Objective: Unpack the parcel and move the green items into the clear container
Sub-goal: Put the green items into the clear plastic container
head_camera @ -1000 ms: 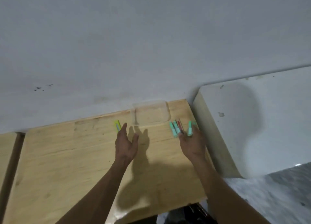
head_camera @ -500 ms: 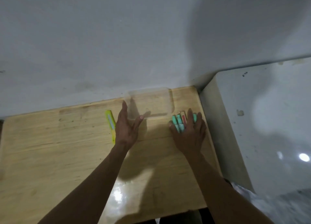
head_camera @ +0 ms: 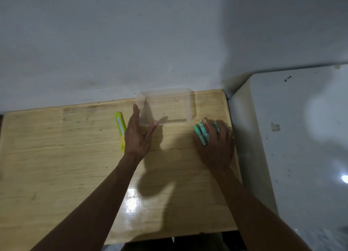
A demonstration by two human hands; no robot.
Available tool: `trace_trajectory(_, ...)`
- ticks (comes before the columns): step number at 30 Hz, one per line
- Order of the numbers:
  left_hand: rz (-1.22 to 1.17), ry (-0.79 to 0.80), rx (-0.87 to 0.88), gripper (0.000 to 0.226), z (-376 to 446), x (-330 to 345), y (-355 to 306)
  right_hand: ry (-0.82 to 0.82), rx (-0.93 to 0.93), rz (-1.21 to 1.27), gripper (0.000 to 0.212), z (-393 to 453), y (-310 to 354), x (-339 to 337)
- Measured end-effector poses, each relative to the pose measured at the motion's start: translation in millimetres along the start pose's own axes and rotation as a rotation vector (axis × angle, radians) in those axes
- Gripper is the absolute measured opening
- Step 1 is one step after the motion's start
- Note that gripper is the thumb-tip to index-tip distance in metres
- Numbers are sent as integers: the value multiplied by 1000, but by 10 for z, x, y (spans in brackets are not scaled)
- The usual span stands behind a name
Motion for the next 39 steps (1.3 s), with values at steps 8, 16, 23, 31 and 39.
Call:
trace_trajectory(8,33,-8,2,94,0,26,22,-8,-82,31,62,1,-56,115)
trace_trajectory(16,9,-4,-10,93,-2,35,-8,-213,-362,79,26,89,49,-224)
trace_trajectory(23,-63,49,49,101,-30,9,-41,323,-322,486,68,841,668,-455)
trace_trajectory(31,-85,51,57,101,1,17,-22,666,-582,328,70,1336,1085,22)
trace_trajectory(39,-64,25,88,103,7,23,-1,700,-804,102,70,1300,1071,241)
Point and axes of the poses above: each hand's wrist, its own z-axis towards the middle knuckle, its own x-axis out of the palm, y = z × x, the point moved 3 cm from there along z, towards the middle knuckle, and after that the axes turned 3 degrees about z, right-handed, at the moved point
